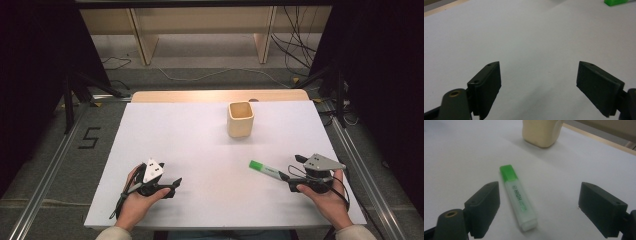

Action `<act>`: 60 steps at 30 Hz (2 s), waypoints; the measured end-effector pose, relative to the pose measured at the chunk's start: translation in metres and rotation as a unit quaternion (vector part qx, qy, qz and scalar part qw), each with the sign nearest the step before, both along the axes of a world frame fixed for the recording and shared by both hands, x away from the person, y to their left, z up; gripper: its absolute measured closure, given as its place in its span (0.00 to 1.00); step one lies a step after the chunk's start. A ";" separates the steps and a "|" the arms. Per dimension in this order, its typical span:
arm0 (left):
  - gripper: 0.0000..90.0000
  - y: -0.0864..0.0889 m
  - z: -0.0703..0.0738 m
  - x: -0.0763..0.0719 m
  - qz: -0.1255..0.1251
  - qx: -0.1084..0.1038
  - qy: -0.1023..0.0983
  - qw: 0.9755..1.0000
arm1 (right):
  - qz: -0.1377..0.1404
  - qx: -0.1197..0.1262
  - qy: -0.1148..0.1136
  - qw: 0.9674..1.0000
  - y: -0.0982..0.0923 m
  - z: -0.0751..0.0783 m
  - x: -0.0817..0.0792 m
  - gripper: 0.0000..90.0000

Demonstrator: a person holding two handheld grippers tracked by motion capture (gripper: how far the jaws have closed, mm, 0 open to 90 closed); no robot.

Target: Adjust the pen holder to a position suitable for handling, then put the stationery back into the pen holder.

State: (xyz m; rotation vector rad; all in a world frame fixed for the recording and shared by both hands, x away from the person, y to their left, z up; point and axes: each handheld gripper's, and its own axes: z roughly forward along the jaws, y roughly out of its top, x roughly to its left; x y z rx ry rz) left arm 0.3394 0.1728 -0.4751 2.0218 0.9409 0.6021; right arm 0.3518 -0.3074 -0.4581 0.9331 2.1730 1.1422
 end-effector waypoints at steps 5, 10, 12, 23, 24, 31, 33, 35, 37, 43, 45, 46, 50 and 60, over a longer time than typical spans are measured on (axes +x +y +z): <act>0.22 -0.002 -0.001 0.001 -0.001 0.002 0.004 1.000 | -0.001 -0.002 -0.001 1.000 0.001 0.000 0.002 0.23; 0.22 -0.005 -0.001 0.002 -0.001 0.003 0.004 1.000 | -0.009 -0.004 -0.004 1.000 -0.002 0.000 0.002 0.27; 0.23 -0.006 -0.001 0.003 -0.003 0.003 0.003 1.000 | -0.013 -0.007 -0.008 1.000 -0.003 0.001 0.002 0.29; 0.24 -0.005 -0.003 0.003 -0.007 0.010 0.007 1.000 | -0.019 -0.030 -0.010 0.999 0.001 0.004 0.013 0.38; 0.24 -0.005 -0.003 0.003 -0.005 0.010 0.007 1.000 | -0.019 -0.031 -0.007 0.999 0.001 0.004 0.015 0.38; 0.24 -0.006 -0.004 0.003 -0.007 0.012 0.006 1.000 | -0.024 -0.032 0.014 0.999 0.000 0.004 0.021 0.38; 0.24 -0.005 -0.004 0.004 -0.007 0.013 0.008 1.000 | -0.022 -0.032 0.019 0.999 0.001 0.005 0.023 0.38; 0.24 -0.005 -0.005 0.004 -0.006 0.010 0.007 1.000 | -0.023 -0.035 0.024 0.999 0.002 0.005 0.024 0.37; 0.24 -0.004 -0.005 0.003 -0.005 0.009 0.008 1.000 | -0.025 -0.034 0.022 0.999 0.003 0.005 0.025 0.37; 0.24 -0.001 -0.005 0.002 -0.001 0.010 0.007 1.000 | -0.024 -0.035 0.025 0.999 0.004 0.005 0.029 0.37; 0.24 -0.001 -0.004 0.002 0.001 0.011 0.005 1.000 | -0.023 -0.035 0.027 0.999 0.004 0.005 0.028 0.37; 0.24 -0.001 -0.004 0.002 0.001 0.011 0.005 1.000 | -0.022 -0.035 0.026 0.999 0.004 0.005 0.028 0.37; 0.24 -0.004 -0.004 0.004 -0.002 0.012 0.003 1.000 | -0.021 -0.035 0.033 0.999 0.003 0.007 0.027 0.39; 0.25 -0.004 -0.004 0.006 -0.001 0.010 0.004 1.000 | -0.012 -0.060 0.073 0.995 0.001 0.012 0.043 0.80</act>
